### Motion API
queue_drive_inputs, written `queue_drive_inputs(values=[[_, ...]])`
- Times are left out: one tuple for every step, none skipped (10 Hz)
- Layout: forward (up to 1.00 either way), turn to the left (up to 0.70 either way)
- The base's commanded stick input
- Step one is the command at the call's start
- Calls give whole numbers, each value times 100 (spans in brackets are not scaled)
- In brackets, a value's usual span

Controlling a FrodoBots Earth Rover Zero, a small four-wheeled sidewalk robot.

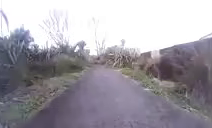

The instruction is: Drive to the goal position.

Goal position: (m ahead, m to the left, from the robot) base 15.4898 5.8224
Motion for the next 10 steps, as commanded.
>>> queue_drive_inputs(values=[[70,0],[70,0],[70,0],[70,0],[70,0],[70,0],[70,0],[70,0],[70,0],[70,0]])
